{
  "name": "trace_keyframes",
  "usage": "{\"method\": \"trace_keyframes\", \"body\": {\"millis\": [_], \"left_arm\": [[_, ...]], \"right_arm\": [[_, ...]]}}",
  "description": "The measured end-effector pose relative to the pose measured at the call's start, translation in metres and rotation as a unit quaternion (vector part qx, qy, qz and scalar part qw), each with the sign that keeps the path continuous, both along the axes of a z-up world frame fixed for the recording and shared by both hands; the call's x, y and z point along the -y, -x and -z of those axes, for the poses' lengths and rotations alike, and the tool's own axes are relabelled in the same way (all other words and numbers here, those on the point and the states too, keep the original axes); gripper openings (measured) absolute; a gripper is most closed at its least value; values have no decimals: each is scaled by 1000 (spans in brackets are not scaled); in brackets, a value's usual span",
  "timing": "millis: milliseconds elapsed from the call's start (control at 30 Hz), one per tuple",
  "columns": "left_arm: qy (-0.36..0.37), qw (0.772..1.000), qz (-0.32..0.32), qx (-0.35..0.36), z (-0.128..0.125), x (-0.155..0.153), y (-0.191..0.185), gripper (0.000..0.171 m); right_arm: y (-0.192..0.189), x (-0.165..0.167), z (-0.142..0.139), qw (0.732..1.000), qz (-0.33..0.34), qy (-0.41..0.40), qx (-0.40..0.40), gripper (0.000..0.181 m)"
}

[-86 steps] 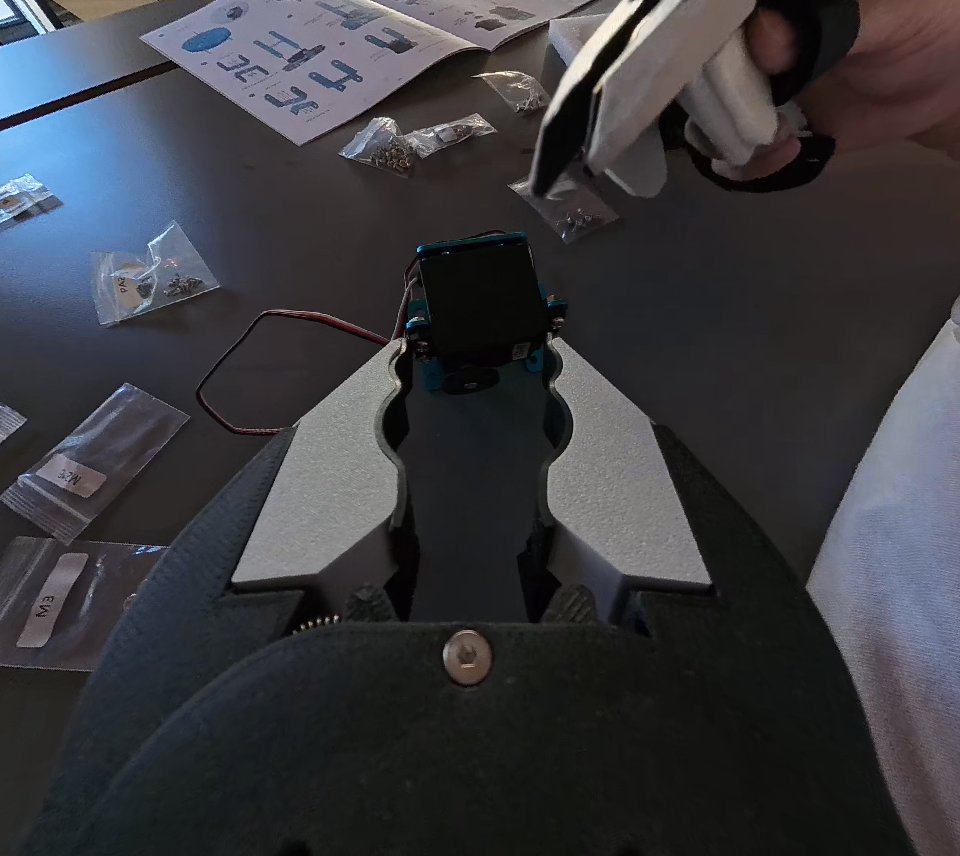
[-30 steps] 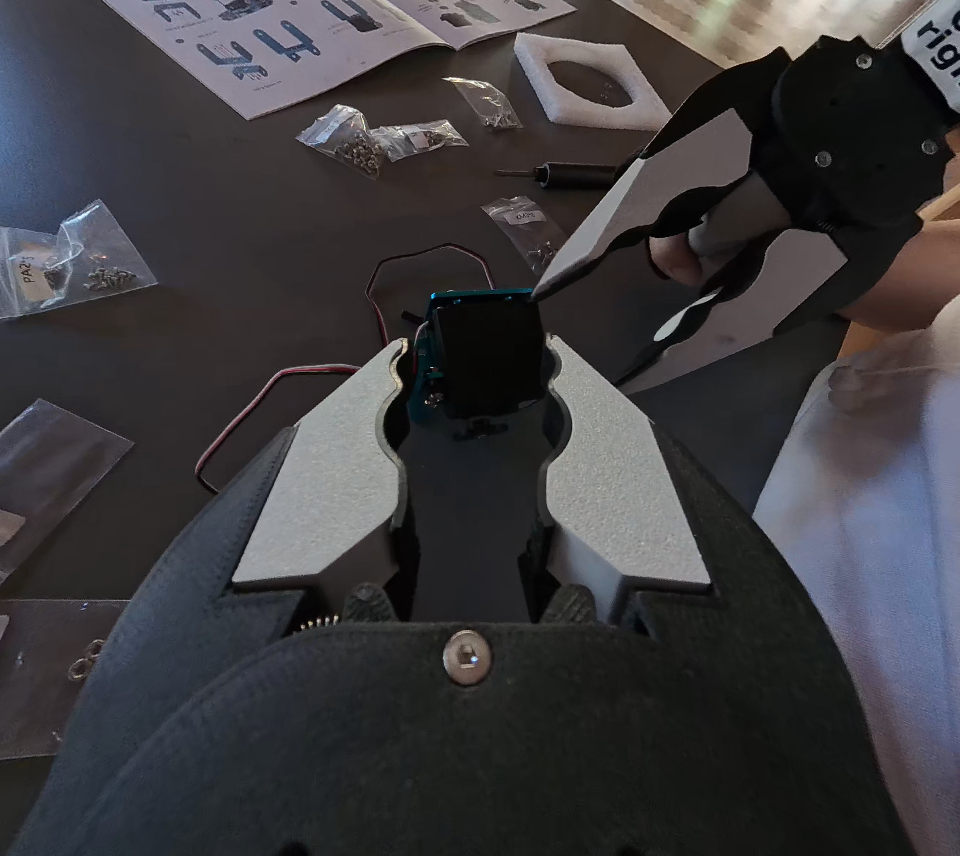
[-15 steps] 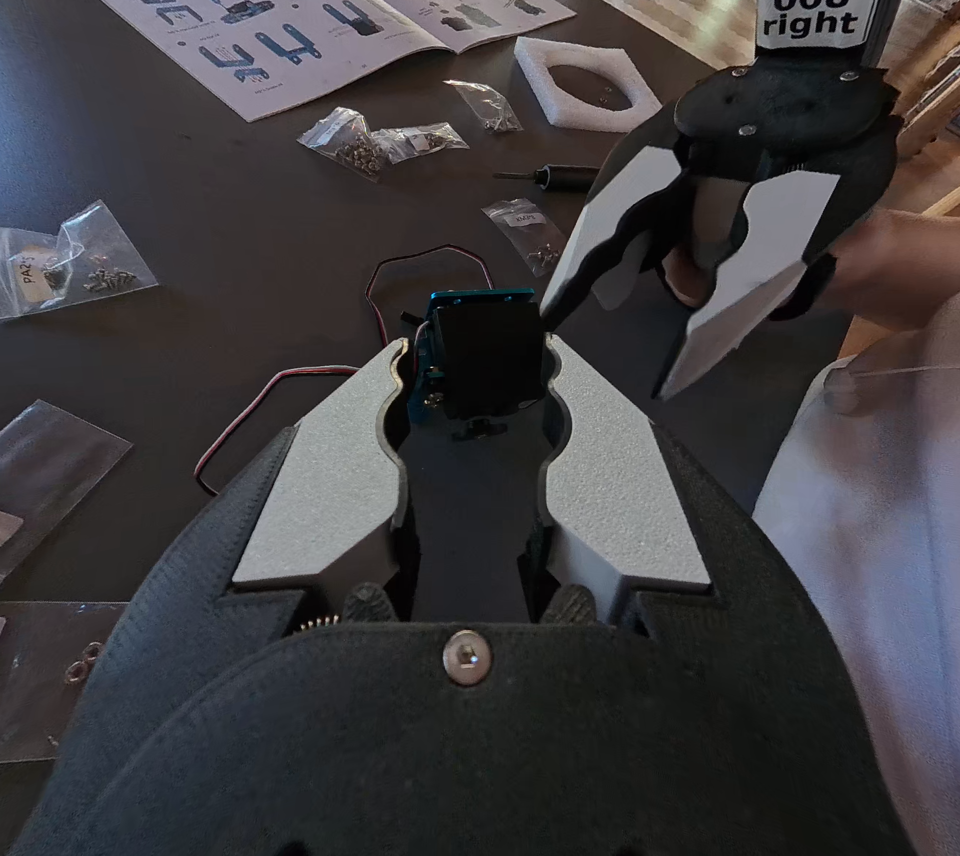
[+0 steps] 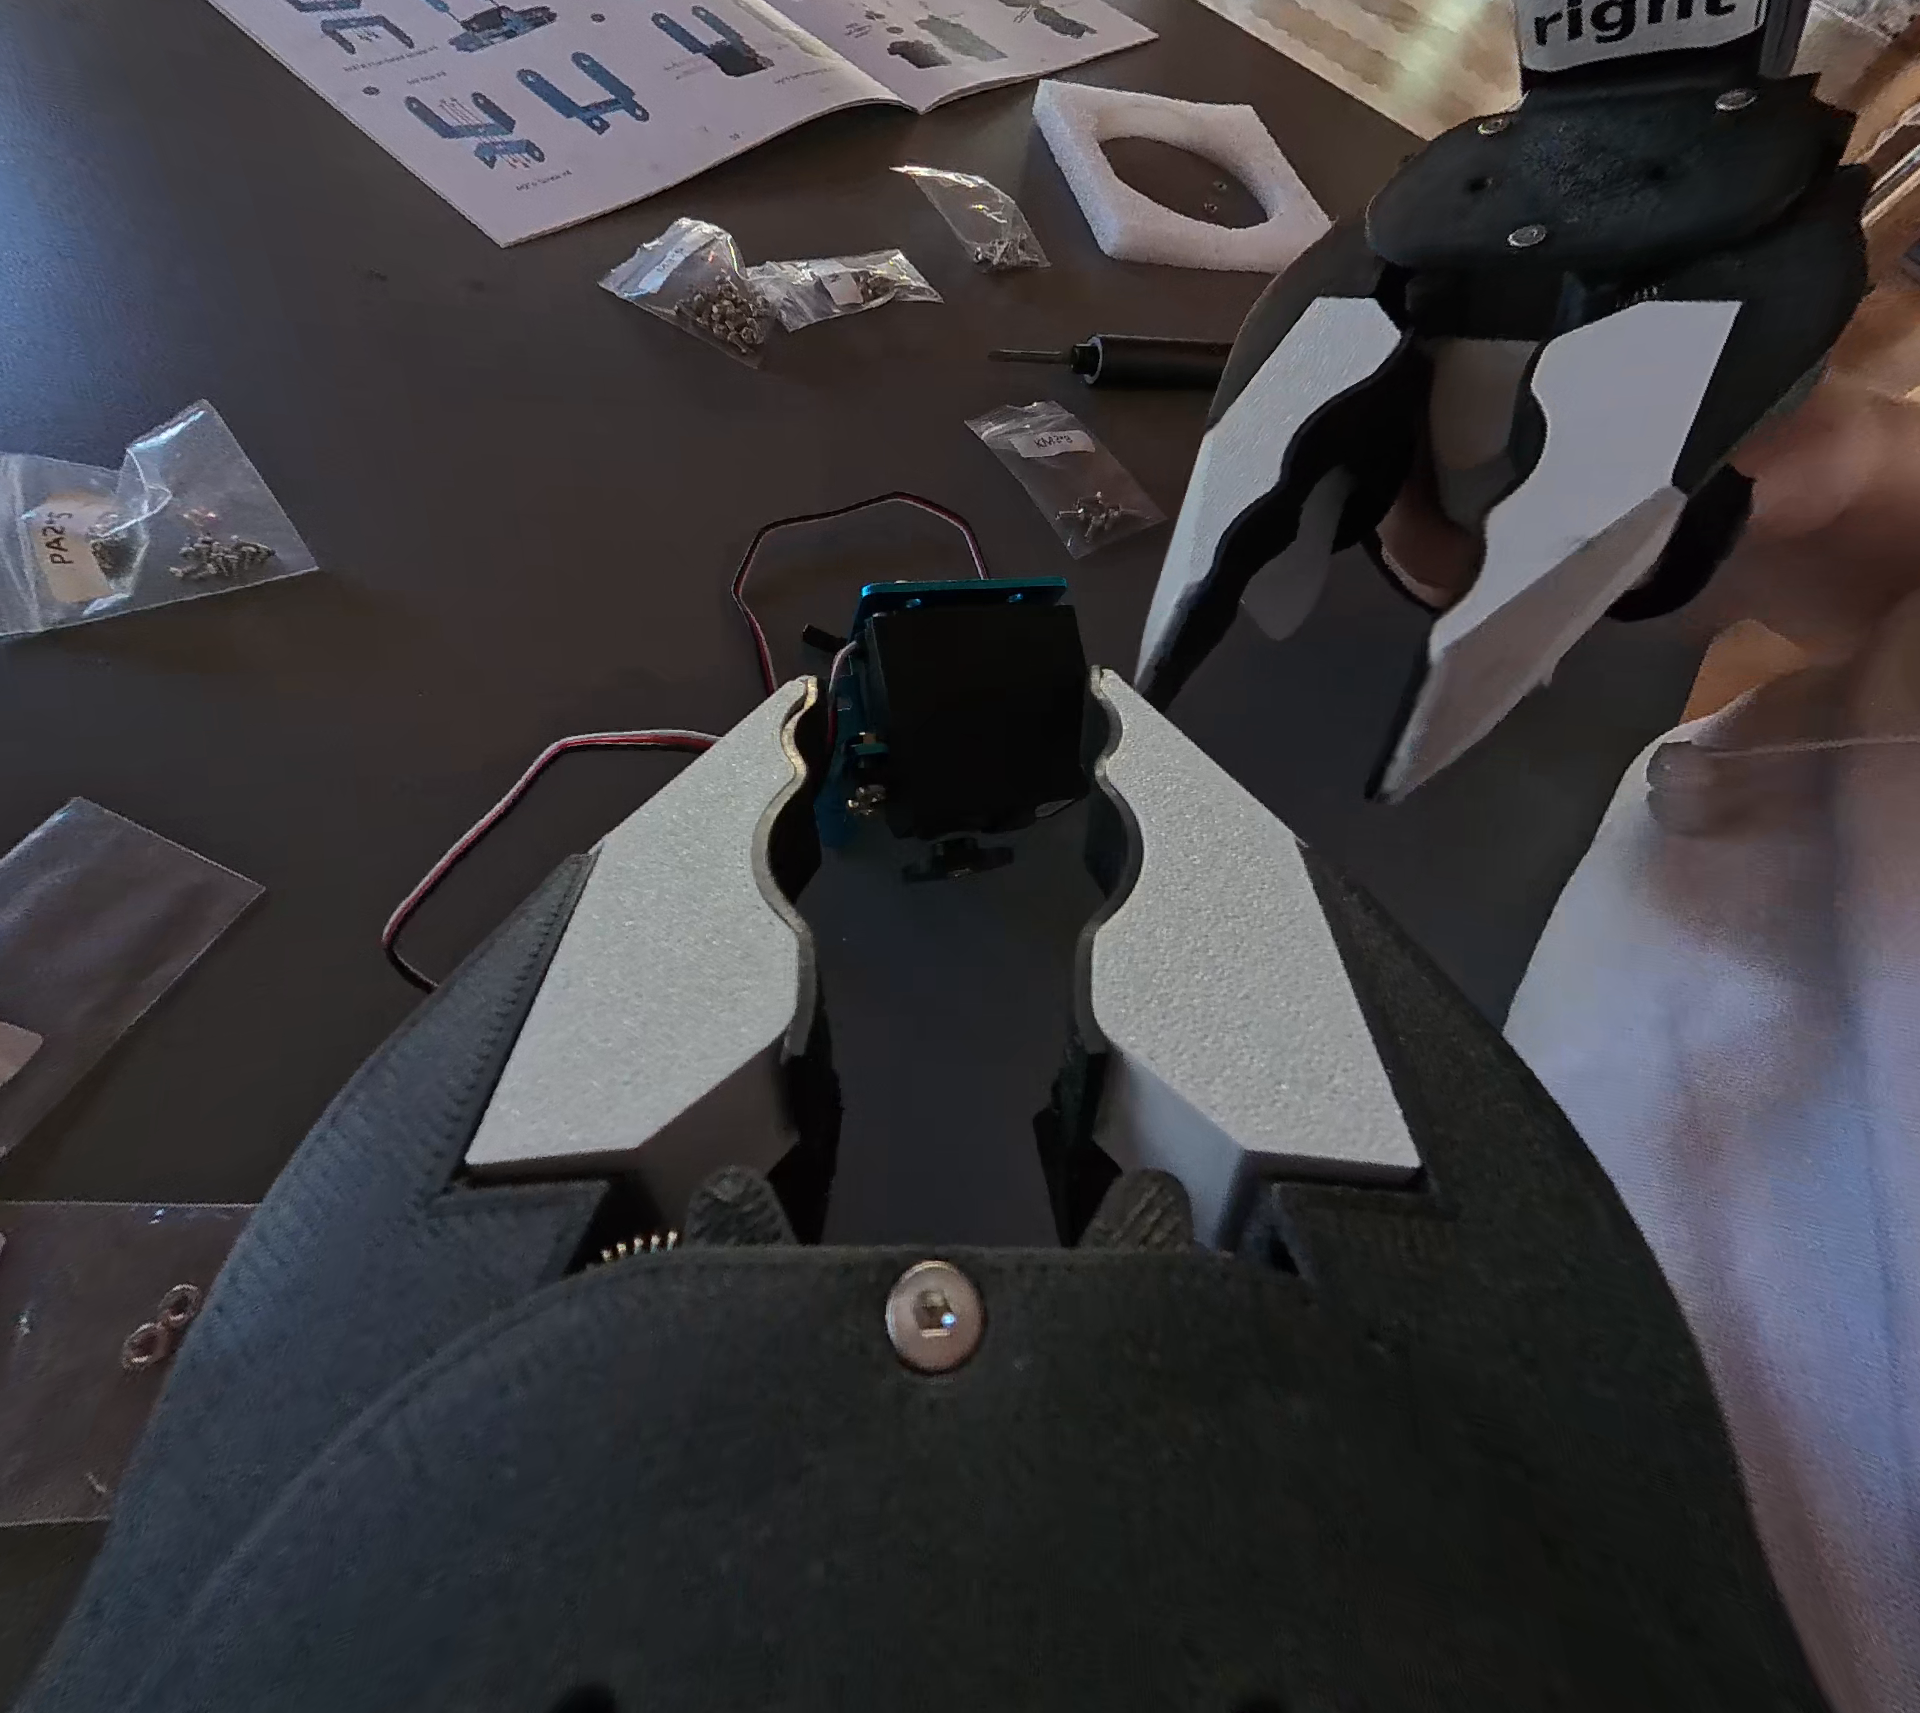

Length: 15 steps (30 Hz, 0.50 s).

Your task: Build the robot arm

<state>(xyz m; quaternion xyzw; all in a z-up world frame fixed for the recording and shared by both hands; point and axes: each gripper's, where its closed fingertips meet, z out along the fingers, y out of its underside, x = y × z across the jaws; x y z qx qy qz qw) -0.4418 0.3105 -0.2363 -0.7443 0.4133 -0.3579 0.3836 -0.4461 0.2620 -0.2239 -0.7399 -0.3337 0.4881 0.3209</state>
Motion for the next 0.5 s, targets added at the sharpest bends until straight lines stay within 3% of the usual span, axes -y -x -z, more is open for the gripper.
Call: {"method": "trace_keyframes", "body": {"millis": [167, 500], "left_arm": [[-1, 1000, 0, 1, 0, 0, 0, 49], [-1, 1000, 1, 4, 0, 0, 0, 48]], "right_arm": [[1, -5, 10, 1000, 6, -4, 25, 47], [1, -3, 0, 1000, -2, 9, 9, 43]]}}
